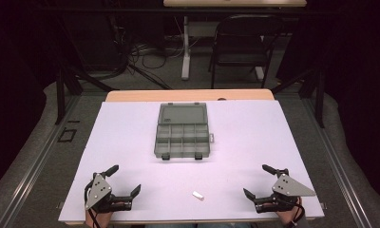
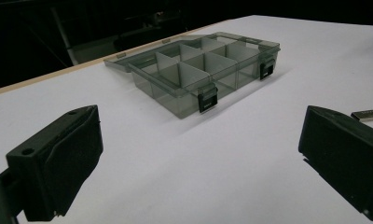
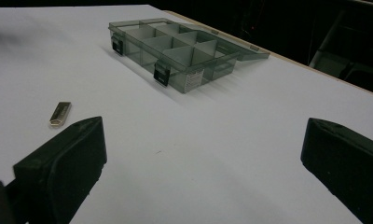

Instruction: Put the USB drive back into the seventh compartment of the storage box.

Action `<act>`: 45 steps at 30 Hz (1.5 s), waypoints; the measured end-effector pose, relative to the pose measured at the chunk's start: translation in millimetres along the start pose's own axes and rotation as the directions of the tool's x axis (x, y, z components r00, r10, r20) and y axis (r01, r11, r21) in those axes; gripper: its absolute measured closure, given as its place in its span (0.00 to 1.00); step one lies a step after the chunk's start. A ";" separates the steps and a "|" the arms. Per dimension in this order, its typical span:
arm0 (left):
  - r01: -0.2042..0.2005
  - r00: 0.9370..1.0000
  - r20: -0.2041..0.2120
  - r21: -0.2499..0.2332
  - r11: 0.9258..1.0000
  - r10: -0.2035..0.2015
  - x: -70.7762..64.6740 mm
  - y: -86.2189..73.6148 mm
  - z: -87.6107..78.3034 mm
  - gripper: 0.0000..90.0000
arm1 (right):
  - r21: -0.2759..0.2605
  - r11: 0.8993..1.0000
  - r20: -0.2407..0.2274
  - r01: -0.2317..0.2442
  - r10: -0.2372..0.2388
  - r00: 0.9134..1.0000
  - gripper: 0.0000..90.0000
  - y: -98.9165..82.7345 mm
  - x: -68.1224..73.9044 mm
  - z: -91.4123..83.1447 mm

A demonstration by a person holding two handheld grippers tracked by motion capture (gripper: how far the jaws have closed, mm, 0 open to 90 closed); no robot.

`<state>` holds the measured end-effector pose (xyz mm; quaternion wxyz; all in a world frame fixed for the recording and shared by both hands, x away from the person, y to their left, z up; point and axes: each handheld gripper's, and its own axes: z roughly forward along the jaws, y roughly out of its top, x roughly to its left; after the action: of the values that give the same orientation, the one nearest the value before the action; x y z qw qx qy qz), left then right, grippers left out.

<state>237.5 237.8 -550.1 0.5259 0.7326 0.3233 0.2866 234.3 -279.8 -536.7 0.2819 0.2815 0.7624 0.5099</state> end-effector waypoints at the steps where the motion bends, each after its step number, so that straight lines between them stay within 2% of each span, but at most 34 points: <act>1: 0.000 1.000 0.000 0.000 1.000 0.000 0.0 0.0 0.0 0.00 | 0.000 1.000 0.000 0.000 0.000 1.000 0.00 0.0 0.0 0.0; 10: -0.005 1.000 0.001 0.008 1.000 0.005 1.1 -0.2 1.2 0.00 | 0.014 1.000 -0.009 0.001 -0.001 1.000 0.00 3.0 2.2 5.3; 14: -0.010 1.000 -0.003 0.006 1.000 0.010 1.4 0.2 2.2 0.00 | 0.019 1.000 -0.032 -0.010 0.010 0.999 0.00 6.7 4.0 10.6; 23: -0.016 1.000 -0.007 0.005 1.000 0.016 1.9 0.8 3.4 0.00 | 0.037 0.999 -0.051 -0.012 0.014 0.999 0.00 13.4 9.8 22.0; 30: -0.010 1.000 -0.001 0.013 1.000 0.010 2.4 0.3 4.5 0.00 | 0.062 0.997 -0.065 -0.039 0.043 0.997 0.00 19.6 17.0 33.1; 45: -0.014 1.000 -0.002 0.021 1.000 0.014 2.9 0.4 5.2 0.00 | 0.094 0.995 -0.101 -0.034 0.044 0.994 0.00 27.5 32.6 50.9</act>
<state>243.3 236.9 -551.0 0.5159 0.7400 0.3218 0.2875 252.5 -216.1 -532.0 0.2189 0.2824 0.7931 0.4933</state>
